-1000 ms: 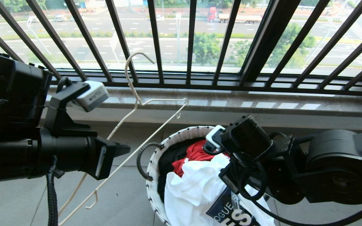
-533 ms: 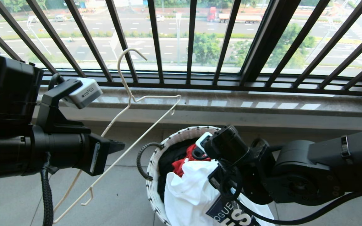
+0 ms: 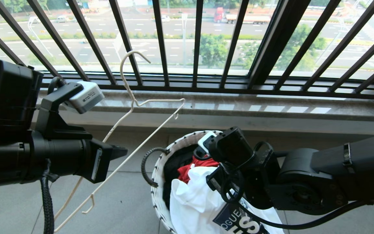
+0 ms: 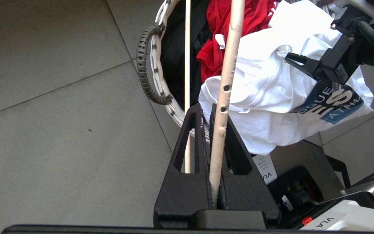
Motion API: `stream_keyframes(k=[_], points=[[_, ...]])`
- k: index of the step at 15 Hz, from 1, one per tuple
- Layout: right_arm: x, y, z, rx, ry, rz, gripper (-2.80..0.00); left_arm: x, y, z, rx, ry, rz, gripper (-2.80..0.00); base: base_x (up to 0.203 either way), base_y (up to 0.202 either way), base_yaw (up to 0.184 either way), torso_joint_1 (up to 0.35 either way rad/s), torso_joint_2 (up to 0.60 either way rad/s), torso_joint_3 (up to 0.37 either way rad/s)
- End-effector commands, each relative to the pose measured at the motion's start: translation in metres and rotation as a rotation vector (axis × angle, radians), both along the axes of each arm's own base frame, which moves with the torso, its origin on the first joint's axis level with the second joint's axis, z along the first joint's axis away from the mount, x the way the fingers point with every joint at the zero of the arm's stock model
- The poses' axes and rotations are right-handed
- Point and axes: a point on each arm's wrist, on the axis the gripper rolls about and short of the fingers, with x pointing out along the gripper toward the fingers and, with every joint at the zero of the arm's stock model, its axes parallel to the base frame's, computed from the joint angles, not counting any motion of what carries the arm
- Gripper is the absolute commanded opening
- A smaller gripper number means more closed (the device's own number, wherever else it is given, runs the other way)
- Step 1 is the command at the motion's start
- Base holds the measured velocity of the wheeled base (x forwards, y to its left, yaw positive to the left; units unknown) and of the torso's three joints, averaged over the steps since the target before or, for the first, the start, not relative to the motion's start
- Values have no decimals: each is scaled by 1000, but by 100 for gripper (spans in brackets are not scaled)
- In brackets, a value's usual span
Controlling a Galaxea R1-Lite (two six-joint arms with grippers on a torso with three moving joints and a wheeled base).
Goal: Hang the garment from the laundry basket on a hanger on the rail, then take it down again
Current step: Pick up clothes from the basket
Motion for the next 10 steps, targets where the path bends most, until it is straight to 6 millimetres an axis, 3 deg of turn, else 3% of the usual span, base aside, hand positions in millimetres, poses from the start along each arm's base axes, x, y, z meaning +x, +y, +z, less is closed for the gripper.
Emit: stream_keyframes(k=[1, 10], points=[[4, 5, -5, 4, -7, -1, 0, 0, 0, 0, 1, 2, 0, -280, 0, 0, 0, 0, 0, 0], [-7, 4, -4, -39, -40, 14, 0, -1, 1, -1, 2, 1, 1, -280, 0, 0, 0, 0, 0, 0]])
